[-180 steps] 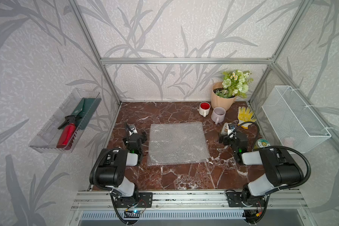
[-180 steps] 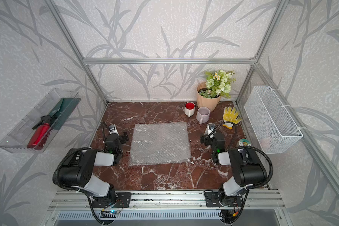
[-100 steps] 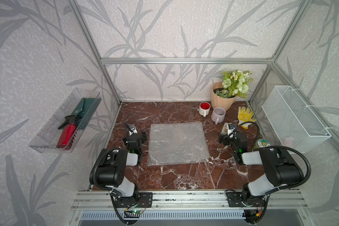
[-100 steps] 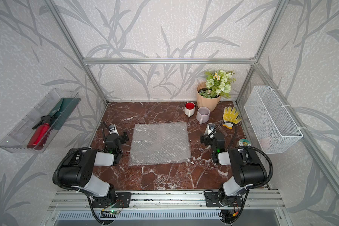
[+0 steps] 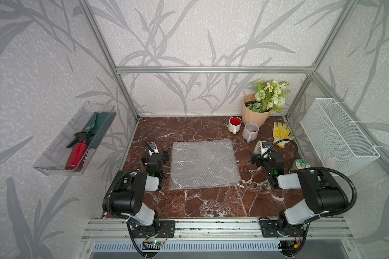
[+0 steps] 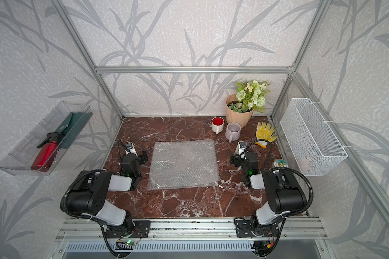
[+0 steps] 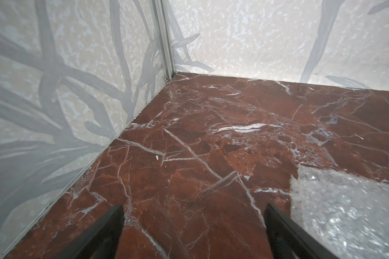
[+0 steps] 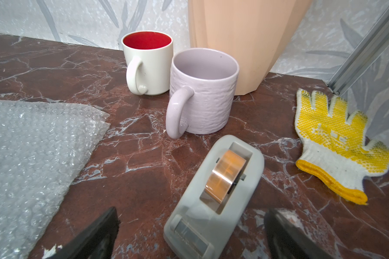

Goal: Wrap mugs in bubble wrap
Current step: Pick up the mug from the center of the board.

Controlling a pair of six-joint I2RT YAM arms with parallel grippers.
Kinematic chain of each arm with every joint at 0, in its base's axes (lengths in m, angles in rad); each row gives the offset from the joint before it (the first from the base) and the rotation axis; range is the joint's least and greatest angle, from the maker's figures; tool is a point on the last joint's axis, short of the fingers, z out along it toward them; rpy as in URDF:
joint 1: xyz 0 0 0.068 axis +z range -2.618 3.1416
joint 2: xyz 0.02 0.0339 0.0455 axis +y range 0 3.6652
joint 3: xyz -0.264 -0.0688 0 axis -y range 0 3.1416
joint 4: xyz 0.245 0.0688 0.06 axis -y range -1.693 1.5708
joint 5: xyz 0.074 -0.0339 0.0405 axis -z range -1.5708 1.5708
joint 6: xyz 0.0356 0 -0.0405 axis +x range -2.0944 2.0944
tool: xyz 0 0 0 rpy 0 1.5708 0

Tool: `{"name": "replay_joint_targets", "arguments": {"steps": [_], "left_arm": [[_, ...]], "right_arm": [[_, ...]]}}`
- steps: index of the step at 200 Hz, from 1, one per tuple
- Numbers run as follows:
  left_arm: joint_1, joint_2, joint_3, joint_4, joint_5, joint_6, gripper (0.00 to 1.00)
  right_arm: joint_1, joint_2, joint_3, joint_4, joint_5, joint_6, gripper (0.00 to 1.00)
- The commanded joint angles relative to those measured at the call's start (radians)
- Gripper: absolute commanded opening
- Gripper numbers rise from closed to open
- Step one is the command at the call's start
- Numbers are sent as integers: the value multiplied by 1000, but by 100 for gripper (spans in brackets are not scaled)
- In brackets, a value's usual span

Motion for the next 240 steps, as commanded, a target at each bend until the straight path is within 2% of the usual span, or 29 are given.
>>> {"name": "replay_joint_targets", "arguments": {"steps": [1, 10, 22, 57, 71, 92, 119, 137, 155, 167, 184, 194, 214, 240], "left_arm": [[-78, -146, 21, -109, -166, 63, 99], [-95, -230, 91, -372, -163, 16, 99], [-97, -330, 177, -653, -74, -60, 99], [-97, -491, 196, -746, 71, -178, 99], [-97, -536, 234, -853, 31, -255, 99], [-93, -577, 326, -1119, -153, -473, 99], [-78, -586, 417, -1346, -159, -621, 99], [-78, -569, 446, -1398, -73, -625, 99], [-78, -517, 467, -1447, -17, -611, 97], [-77, -458, 515, -1538, -36, -620, 96], [-71, -378, 575, -1612, -5, -616, 96], [-69, -350, 595, -1626, 31, -614, 96], [-67, -321, 595, -1608, 138, -597, 92], [-54, -280, 598, -1595, 174, -595, 89]], "right_arm": [[16, -112, -6, -21, 21, -22, 99], [33, -175, 11, -106, 19, -43, 99], [41, -258, 52, -261, -3, -40, 99], [41, -377, 143, -499, 6, 187, 99], [41, -374, 212, -649, 32, 293, 99], [39, -355, 309, -813, -35, 365, 99], [39, -344, 376, -895, -117, 446, 99], [42, -335, 413, -901, -198, 440, 100], [73, -321, 455, -919, -173, 447, 99], [130, -285, 522, -992, -90, 415, 100], [220, -215, 618, -1070, 22, 357, 95], [258, -165, 675, -1108, 78, 351, 88], [292, -47, 810, -1162, 91, 349, 82], [302, 130, 1015, -1283, 130, 346, 73]]}}
